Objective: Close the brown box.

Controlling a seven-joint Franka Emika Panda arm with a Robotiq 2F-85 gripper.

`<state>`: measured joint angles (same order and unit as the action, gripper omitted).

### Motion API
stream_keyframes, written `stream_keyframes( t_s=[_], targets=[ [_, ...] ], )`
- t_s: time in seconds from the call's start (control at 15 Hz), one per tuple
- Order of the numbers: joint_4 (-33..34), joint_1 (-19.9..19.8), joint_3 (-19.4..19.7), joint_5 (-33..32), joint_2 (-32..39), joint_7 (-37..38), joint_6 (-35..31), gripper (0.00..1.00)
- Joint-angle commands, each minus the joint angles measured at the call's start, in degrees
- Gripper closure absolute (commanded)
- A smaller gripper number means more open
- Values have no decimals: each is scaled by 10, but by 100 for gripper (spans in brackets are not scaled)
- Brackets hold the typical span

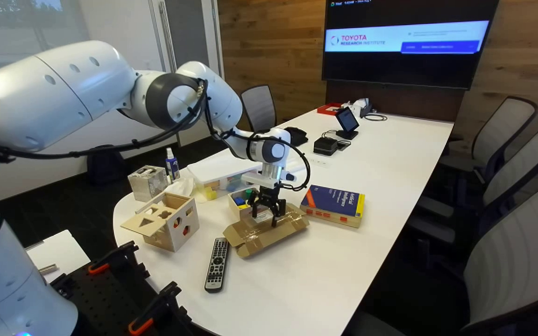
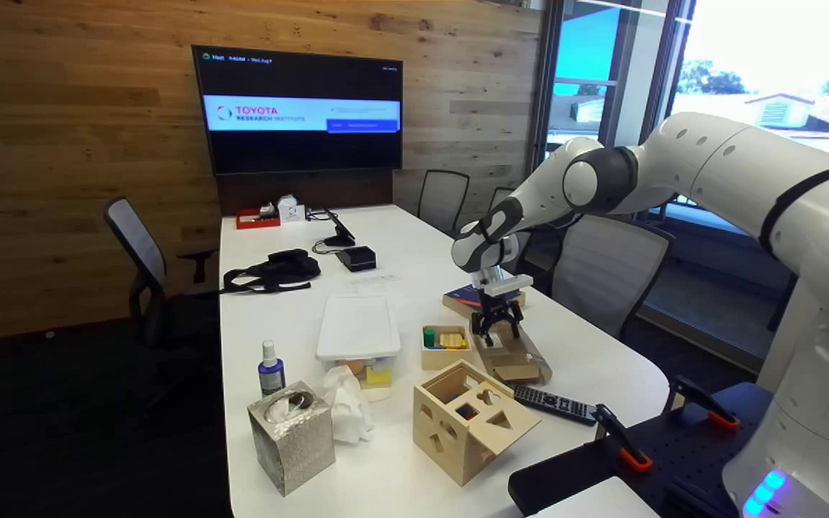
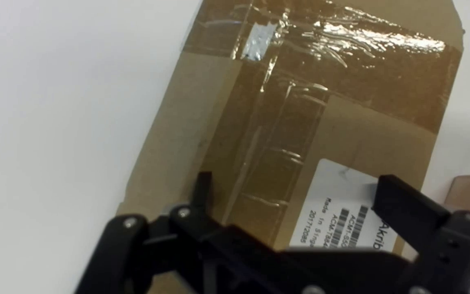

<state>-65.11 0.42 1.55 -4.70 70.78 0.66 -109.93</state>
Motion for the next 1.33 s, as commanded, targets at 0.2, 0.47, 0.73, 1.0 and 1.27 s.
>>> stream_keyframes(
  t_s=[0.2, 0.47, 0.73, 1.0, 1.27],
  targets=[
    [38, -16, -4, 17, 65, -6, -10, 0],
    [68, -31, -17, 35, 99, -28, 7, 0],
    [95, -34, -17, 41, 120, -27, 34, 0],
    [117, -36, -20, 46, 142, -40, 58, 0],
    [153, -31, -16, 40, 155, -49, 96, 0]
  ],
)
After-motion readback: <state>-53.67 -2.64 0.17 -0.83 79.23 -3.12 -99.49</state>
